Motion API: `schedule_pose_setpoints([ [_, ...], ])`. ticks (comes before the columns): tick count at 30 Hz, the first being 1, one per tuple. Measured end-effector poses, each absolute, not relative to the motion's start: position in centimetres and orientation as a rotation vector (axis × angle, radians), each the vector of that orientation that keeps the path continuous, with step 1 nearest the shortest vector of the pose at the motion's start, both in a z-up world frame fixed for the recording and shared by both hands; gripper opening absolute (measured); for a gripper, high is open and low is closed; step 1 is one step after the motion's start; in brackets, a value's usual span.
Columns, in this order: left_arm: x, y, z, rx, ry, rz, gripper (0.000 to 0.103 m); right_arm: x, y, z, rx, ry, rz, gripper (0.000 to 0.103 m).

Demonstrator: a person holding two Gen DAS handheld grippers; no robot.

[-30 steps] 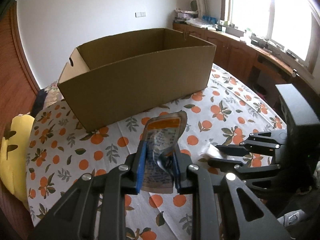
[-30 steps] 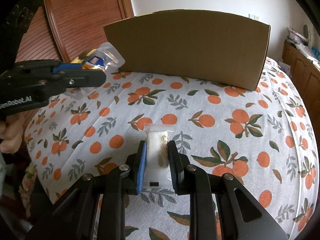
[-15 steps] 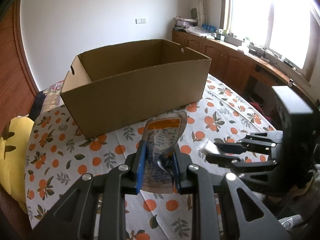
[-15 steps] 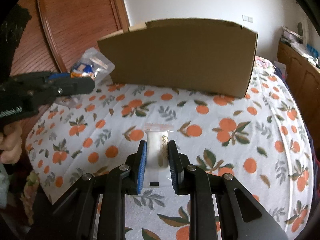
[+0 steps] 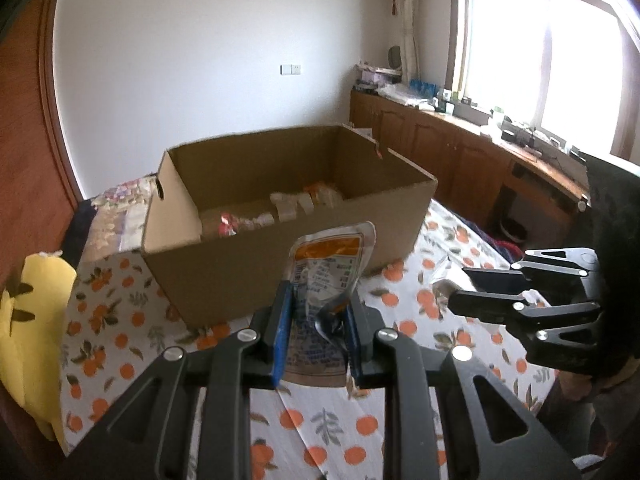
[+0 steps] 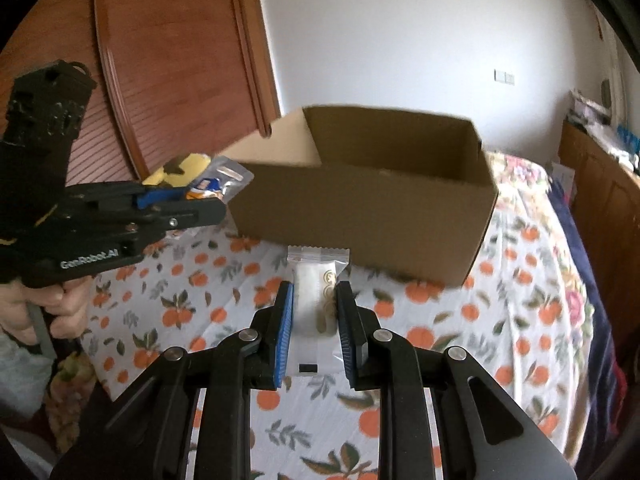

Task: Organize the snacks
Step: 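Carry the foil packet and white wrapper over the box with both tools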

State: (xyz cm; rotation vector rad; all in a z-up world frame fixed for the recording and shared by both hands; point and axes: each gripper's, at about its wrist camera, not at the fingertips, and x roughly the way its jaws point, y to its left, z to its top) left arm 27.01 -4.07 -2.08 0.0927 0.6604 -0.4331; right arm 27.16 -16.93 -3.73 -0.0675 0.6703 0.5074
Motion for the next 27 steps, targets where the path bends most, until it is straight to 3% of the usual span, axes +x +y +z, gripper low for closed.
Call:
schedule_pose_setpoints([
  [15,34.5,-3.7,1.5,0.087,0.574,-0.403,0.022,35.0,-16.9,2.3,-0.087,0.541,0.523,0.019],
  [27,40.1,-3.1,0.1,0.064,0.587,-0.373,0.022,42.1,-16.6,0.5,-0.043,0.549,0.534,0.02],
])
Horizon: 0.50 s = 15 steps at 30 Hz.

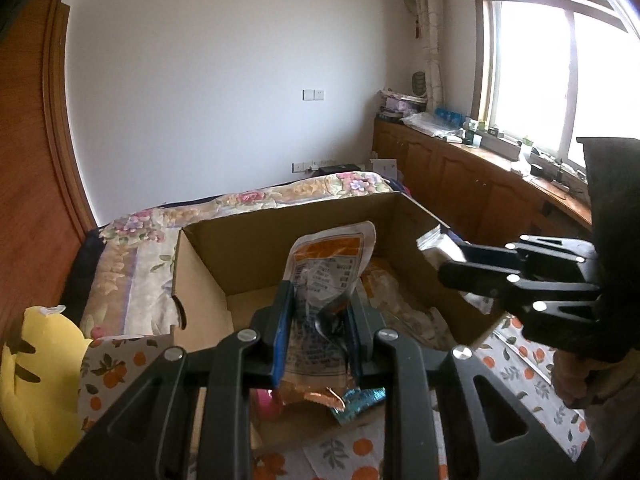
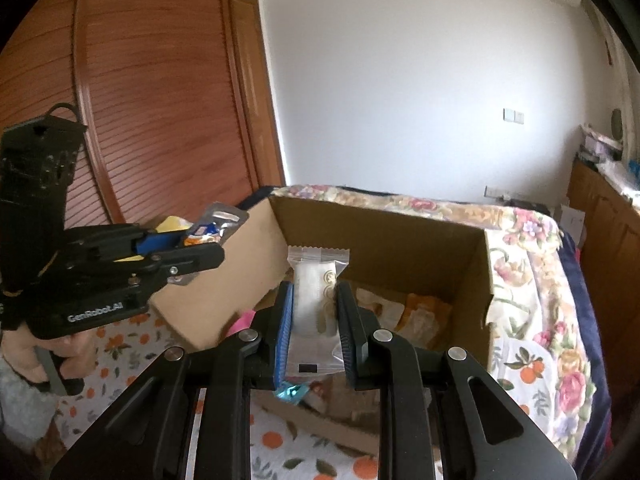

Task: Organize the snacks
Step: 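Carry the foil packet and white wrapper over the box with both tools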

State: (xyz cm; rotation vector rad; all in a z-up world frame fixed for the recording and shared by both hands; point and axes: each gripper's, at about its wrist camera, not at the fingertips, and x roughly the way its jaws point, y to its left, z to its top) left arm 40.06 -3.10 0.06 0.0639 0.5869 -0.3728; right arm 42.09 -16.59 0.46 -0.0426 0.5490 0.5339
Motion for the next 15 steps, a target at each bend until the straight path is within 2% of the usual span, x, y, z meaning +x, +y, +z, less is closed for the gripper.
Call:
schedule_pose_setpoints([
  [6,41.6,-4.5,-2.3,0.069,0.636,-0.386,0.023,44.0,-16.8,-2.6,-0.041,0.602,0.499,0.02],
  [15,42.3,-6.0,-4.4,0.09,0.682,-0.388,0.023,44.7,-17.0,-4.1,-0.029,0.624,0.496,0.02],
])
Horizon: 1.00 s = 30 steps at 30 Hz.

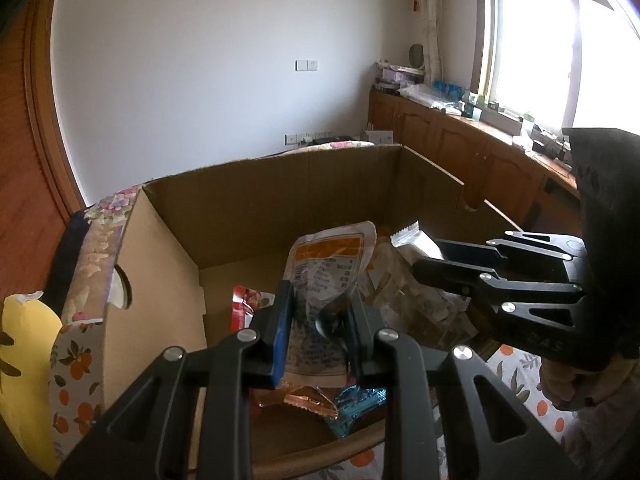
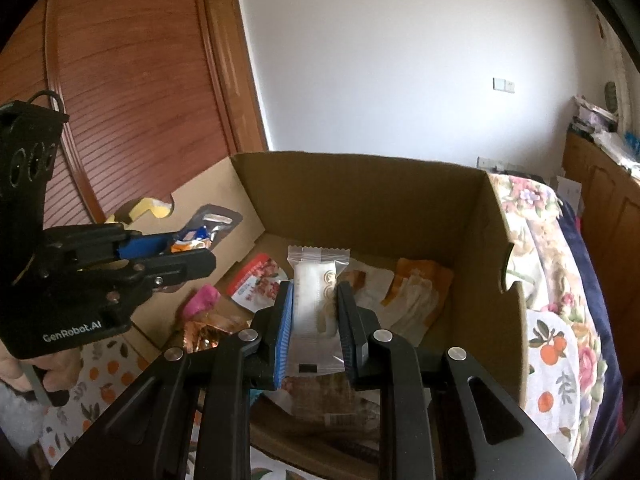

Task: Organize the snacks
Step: 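Carry the foil packet and white wrapper over the box with both tools, then open both tools to drop the packets into the box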

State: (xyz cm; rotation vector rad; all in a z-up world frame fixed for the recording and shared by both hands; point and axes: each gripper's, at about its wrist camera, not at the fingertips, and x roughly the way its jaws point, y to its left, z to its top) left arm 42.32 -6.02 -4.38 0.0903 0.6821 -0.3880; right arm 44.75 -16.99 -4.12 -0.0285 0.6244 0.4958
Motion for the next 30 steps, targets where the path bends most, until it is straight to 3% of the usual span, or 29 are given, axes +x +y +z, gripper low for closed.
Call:
schedule_pose_setpoints([
  [19,41.8,-5.3,-5.7,0.037,0.695,-0.354,0.029,44.7,-16.9,-4.9,-0.046,0.596,0.508,0.025],
  [21,41.5,-5.0,-5.4,0.03,0.693,-0.343,0.03,44.7,-16.9,-4.7,-0.043,0.603,0.506,0.03],
  [30,36.7,-4.1,-1.2,0.085,0.63,-0.321,0.033,41.3,-16.7,-0.5,-0.047,0.56,0.49,0.031],
])
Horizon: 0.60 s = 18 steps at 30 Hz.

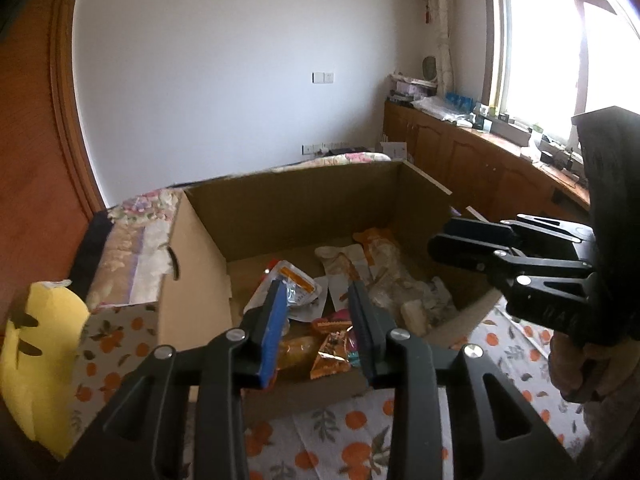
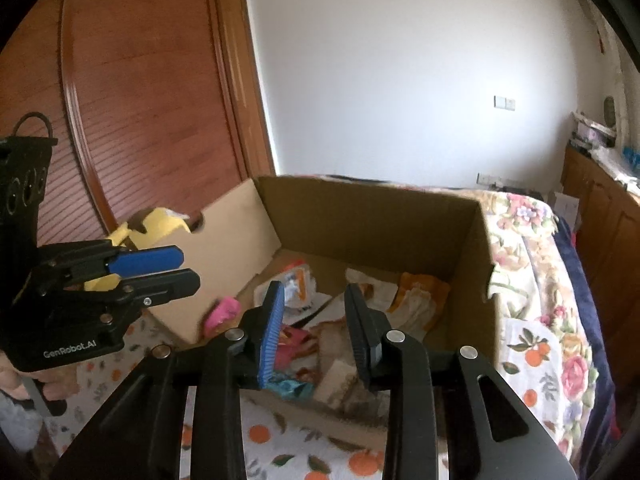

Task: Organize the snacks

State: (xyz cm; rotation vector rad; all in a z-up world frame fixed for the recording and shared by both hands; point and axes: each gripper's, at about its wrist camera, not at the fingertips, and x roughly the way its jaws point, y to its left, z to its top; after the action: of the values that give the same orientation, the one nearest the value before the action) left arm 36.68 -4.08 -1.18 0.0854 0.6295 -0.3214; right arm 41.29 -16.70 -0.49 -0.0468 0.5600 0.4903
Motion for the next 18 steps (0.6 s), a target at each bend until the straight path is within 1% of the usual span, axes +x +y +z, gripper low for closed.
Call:
schedule_pose_setpoints([
  [6,32.4,-3.5,2.2,0.098,0.578,-0.303,0.037,36.6,-16.9,2.7,-0.047,0.528,0.466,0.032],
  [13,27.4,-3.2,4.2,0.102,0.547,-0.299,0.043,30.8,-17.1,4.6,-0.051,0.508,0.433,0.034],
  [16,25.3,-3.2,4.7,0.103,0.539,-0.302,0.046,28.6,-17.4,4.8,-0.047,0.504,0.416,0.036],
  [18,23.9,-3.2,5.1,0.107,0.526,-0.298,0.047,27.4,-17.5,4.9,-0.045,0.5,0.399,0.04],
])
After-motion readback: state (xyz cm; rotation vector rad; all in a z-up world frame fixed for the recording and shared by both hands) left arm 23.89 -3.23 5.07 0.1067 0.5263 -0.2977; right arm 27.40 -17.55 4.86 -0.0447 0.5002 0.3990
